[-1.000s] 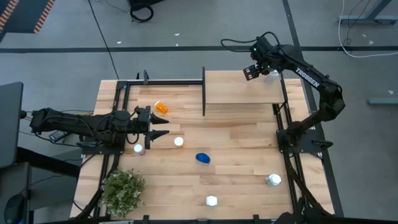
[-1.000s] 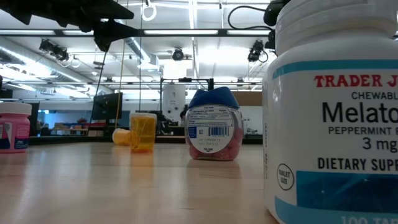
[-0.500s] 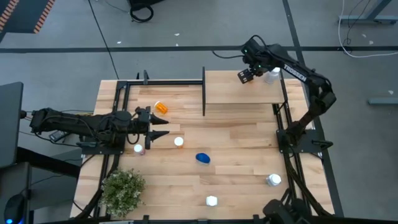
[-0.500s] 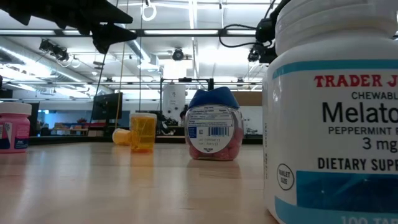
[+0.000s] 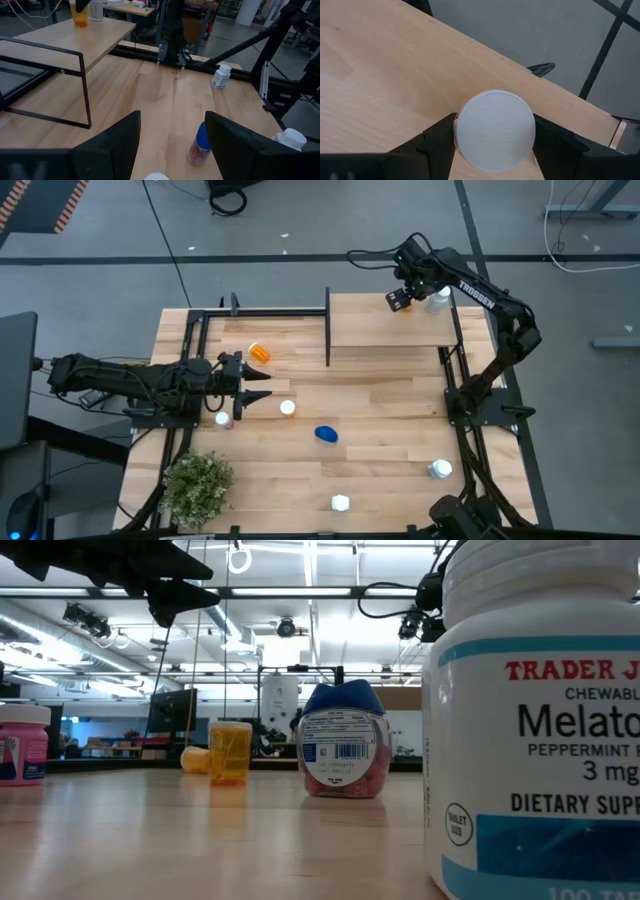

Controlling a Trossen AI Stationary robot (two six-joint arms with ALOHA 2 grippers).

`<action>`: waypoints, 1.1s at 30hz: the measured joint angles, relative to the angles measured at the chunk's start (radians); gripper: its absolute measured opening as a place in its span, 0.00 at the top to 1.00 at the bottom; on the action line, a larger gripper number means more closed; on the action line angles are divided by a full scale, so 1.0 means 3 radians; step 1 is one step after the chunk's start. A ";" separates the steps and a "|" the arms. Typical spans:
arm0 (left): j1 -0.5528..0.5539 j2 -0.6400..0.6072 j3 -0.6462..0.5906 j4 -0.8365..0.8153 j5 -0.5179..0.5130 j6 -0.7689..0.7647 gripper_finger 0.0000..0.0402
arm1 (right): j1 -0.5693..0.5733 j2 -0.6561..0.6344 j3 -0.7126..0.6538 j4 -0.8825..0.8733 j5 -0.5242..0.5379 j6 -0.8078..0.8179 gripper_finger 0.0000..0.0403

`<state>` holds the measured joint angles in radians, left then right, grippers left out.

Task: Pick and place medicine bottles onto shelf by color
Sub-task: Put the bottom right orange pill bottle on the shelf, then put the blue pill bottle on the shelf

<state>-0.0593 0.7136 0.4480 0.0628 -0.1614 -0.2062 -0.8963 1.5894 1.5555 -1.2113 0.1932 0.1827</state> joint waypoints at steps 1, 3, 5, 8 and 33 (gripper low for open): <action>0.0000 0.0000 0.0000 -0.0001 0.0001 0.0000 0.43 | 0.0000 -0.0004 -0.0001 -0.0002 -0.0003 -0.0019 0.39; 0.0000 0.0000 0.0000 -0.0002 0.0001 0.0000 0.43 | 0.0005 -0.0015 0.0001 0.0002 -0.0012 -0.0027 0.36; 0.0000 0.0000 0.0000 -0.0003 0.0000 0.0000 0.43 | 0.0005 -0.0024 0.0056 -0.0006 -0.0013 -0.0027 0.32; 0.0000 0.0000 0.0000 -0.0003 0.0001 0.0000 0.43 | 0.0009 -0.0027 0.0150 -0.0018 -0.0011 -0.0021 0.26; 0.0000 0.0000 0.0000 -0.0119 -0.0001 -0.0045 0.43 | 0.2379 -0.0034 0.0738 -0.0247 0.0085 0.0850 0.18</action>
<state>-0.0593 0.7136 0.4480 0.0272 -0.1616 -0.2196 -0.1826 1.5791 1.7768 -1.2852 0.2188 0.4379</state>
